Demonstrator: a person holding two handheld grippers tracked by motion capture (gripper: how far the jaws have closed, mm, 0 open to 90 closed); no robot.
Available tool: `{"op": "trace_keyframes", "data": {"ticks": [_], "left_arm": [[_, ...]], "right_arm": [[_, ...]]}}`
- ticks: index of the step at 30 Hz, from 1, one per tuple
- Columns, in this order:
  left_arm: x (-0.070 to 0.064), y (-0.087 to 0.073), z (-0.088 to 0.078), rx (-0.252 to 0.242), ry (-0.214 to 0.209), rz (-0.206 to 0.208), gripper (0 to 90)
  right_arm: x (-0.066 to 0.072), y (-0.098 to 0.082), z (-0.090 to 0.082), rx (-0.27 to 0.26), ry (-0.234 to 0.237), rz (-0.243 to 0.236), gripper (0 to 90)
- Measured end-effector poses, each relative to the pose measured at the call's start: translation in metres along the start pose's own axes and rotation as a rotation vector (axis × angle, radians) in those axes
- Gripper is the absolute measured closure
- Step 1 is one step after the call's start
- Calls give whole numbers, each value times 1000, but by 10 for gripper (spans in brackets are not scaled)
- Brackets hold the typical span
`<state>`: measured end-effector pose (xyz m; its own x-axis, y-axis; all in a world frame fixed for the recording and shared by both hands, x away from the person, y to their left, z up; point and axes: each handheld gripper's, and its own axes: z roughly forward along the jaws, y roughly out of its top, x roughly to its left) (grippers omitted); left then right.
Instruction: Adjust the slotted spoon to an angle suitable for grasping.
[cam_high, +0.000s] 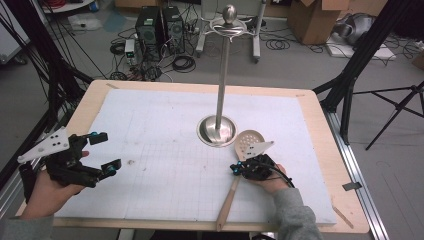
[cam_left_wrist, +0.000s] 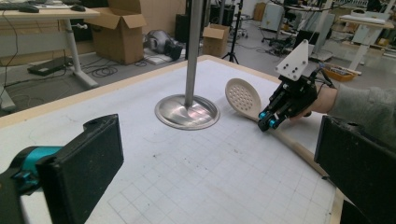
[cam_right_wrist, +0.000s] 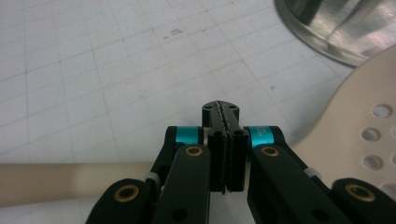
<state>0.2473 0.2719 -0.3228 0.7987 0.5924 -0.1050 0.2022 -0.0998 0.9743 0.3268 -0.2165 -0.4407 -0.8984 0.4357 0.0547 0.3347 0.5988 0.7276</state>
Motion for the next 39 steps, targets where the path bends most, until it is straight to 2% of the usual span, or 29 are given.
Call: {"op": "trace_keyframes", "data": {"ticks": [8, 19, 26, 33, 38, 39], "left_arm": [[0, 1, 5, 2, -9, 4, 17], [-1, 1, 14, 12, -28, 1, 17], [0, 1, 19, 18, -39, 3, 18], [-1, 2, 27, 25, -54, 9, 17], [-1, 3, 29, 25, -59, 9, 18], [-1, 3, 30, 22, -58, 7, 17]], "right_arm": [[-8, -14, -14, -17, -30, 30, 900], [-17, -35, -34, -37, -81, 101, 900], [-19, -42, -41, -49, -97, 127, 900], [-22, -53, -52, -58, -135, 153, 900], [-21, -54, -54, -68, -149, 166, 900], [-19, -54, -59, -123, -133, 174, 900]]}}
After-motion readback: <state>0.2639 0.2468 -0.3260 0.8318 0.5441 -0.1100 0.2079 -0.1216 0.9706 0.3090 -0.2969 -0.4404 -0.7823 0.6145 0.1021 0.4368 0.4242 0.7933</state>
